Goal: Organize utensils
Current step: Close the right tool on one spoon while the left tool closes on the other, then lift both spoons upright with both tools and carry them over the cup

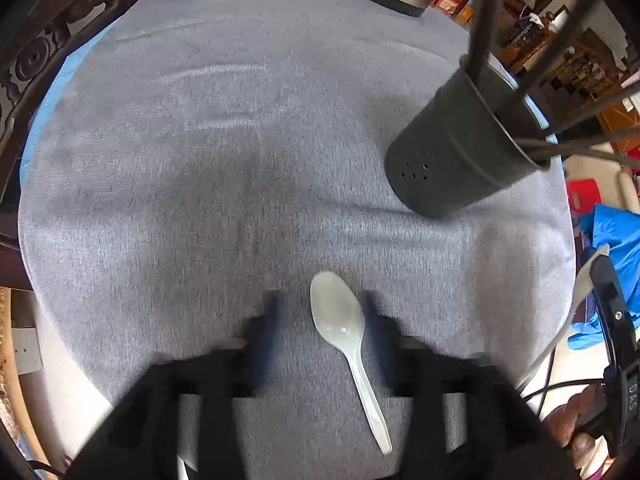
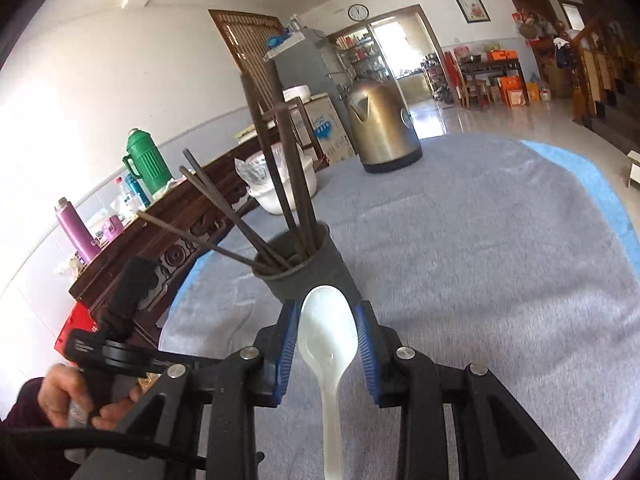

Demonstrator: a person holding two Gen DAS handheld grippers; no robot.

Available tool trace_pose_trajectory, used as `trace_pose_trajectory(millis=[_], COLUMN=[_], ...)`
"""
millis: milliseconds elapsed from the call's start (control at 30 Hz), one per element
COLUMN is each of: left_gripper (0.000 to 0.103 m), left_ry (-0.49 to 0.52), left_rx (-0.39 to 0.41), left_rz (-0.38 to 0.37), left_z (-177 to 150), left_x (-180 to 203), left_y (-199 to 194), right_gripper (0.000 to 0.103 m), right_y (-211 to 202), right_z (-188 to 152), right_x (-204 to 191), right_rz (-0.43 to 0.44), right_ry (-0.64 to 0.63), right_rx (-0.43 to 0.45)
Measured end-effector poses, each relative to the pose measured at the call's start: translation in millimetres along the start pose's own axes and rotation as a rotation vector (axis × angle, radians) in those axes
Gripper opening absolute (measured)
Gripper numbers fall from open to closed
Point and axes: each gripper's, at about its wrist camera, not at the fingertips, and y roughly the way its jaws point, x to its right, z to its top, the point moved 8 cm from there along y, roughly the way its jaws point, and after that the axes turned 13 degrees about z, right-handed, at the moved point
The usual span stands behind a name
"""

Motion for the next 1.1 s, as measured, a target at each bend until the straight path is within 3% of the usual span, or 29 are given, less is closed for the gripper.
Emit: trace_pose_trajectory(millis=[133, 267, 300, 533, 800, 1100], left_gripper=[0.064, 0.042, 0.032, 0.031, 0.031, 0.031], left_ry=[0.01, 0.045, 0.056, 0.049, 0.008, -0.107], left_rx=[-0.014, 0.007, 0.013, 0.078, 0.371, 0.714], left_rz=[0.018, 0.064, 0.067, 0.011, -0.027, -0.067], left_z=[-6.0, -7.1, -6.9, -8.6, 8.5, 28.1], left_x=[12.1, 28.1, 31.3, 29.0, 32.7, 20.4], left_y=[3.8, 6.5, 6.3, -14.8, -104.6, -215.6], right_gripper=[0.032, 0.032, 0.032, 0.032, 0.031, 0.032], right_y=[6.5, 1.7, 0.1, -8.8, -16.9, -48.4], right_z=[-4.0, -3.9, -3.4, 0.1, 24.9, 70.0], right_x=[2.3, -0.5, 0.0, 1.8, -8.4, 31.6], right_rz=[0.007, 0.004, 0.002, 0.002, 0.015, 0.001], right_ry=[0.001, -0.018, -0.021, -0.021, -0.051, 0.12], right_rx=[-0.012, -0.009, -0.007, 0.025, 0.134, 0.34])
